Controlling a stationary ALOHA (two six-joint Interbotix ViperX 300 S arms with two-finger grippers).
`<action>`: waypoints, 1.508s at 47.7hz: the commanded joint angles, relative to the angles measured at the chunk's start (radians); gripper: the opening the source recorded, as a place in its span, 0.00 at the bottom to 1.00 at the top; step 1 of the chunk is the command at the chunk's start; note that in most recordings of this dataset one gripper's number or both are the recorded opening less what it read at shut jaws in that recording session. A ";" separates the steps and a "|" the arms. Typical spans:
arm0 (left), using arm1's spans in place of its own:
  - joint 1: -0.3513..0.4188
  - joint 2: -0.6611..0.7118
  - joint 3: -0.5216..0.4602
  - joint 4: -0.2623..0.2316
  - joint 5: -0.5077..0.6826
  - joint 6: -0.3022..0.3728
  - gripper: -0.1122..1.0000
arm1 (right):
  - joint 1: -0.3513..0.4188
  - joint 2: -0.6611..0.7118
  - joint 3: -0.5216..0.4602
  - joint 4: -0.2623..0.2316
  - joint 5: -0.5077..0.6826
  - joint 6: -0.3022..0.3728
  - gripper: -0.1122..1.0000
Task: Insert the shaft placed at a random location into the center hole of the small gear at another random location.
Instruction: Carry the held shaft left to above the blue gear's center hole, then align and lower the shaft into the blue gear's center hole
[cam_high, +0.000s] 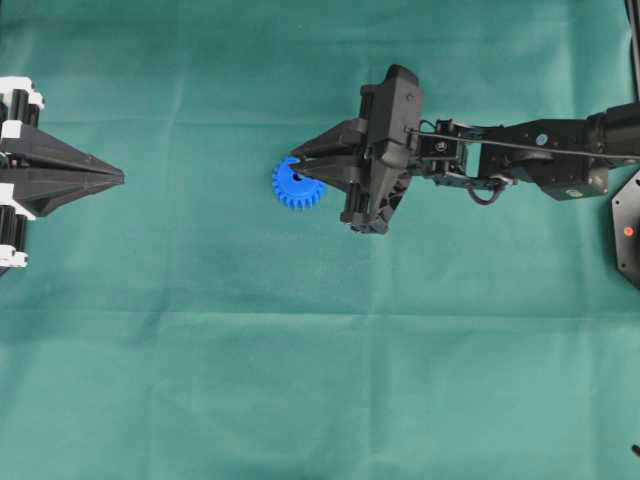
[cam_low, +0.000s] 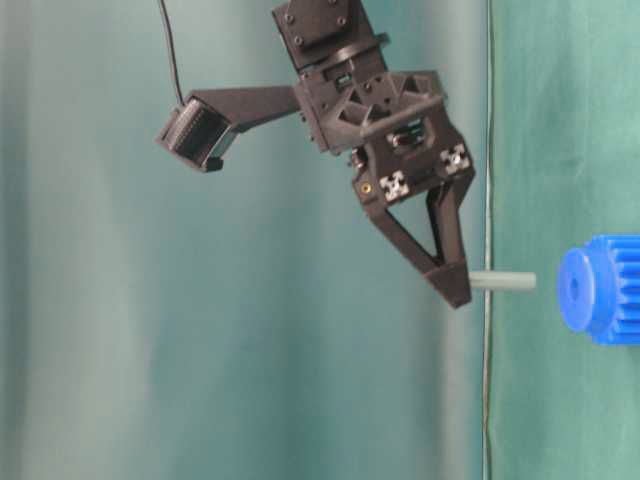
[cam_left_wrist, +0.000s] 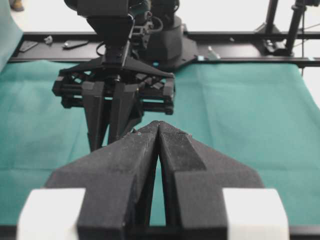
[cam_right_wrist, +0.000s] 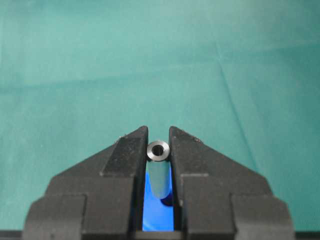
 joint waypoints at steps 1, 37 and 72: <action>-0.002 0.006 -0.014 0.002 -0.009 -0.002 0.10 | 0.003 -0.009 -0.034 -0.002 0.005 -0.014 0.22; -0.002 0.006 -0.014 0.002 -0.009 -0.002 0.10 | 0.003 0.051 -0.048 -0.002 0.000 -0.014 0.22; -0.002 0.006 -0.014 0.002 -0.008 -0.002 0.10 | -0.006 0.032 -0.046 -0.002 0.000 -0.020 0.22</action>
